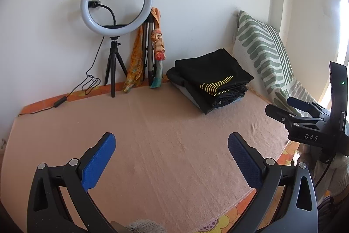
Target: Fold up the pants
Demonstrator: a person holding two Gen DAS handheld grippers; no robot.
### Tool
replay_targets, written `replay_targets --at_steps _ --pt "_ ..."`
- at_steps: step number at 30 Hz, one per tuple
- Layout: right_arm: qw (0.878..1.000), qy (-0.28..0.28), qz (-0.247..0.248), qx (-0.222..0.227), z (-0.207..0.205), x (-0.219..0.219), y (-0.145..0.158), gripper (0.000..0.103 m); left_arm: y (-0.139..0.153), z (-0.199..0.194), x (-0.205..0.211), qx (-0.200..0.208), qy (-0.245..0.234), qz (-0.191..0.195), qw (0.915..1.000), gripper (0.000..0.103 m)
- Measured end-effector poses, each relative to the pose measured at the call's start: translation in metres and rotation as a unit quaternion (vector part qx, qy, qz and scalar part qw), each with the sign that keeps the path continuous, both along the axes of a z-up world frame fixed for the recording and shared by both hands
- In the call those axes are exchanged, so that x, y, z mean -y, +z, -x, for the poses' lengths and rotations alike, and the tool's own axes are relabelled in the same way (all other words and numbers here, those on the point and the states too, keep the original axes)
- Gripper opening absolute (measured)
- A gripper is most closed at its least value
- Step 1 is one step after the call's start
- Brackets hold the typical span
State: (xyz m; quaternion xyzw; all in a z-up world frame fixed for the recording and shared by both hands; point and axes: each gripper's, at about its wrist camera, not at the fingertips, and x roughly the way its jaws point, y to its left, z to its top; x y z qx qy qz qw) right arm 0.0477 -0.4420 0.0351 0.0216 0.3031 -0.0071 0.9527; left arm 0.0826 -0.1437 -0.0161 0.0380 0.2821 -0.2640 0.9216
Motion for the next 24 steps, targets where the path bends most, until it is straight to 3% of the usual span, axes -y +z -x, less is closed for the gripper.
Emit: replay_targets --at_steps 24 --pt "1.0 0.004 -0.004 -0.005 -0.0027 0.0006 -0.0046 0.103 0.0013 0.0035 0.0023 0.0 -0.007 0.0 1.0 0.103"
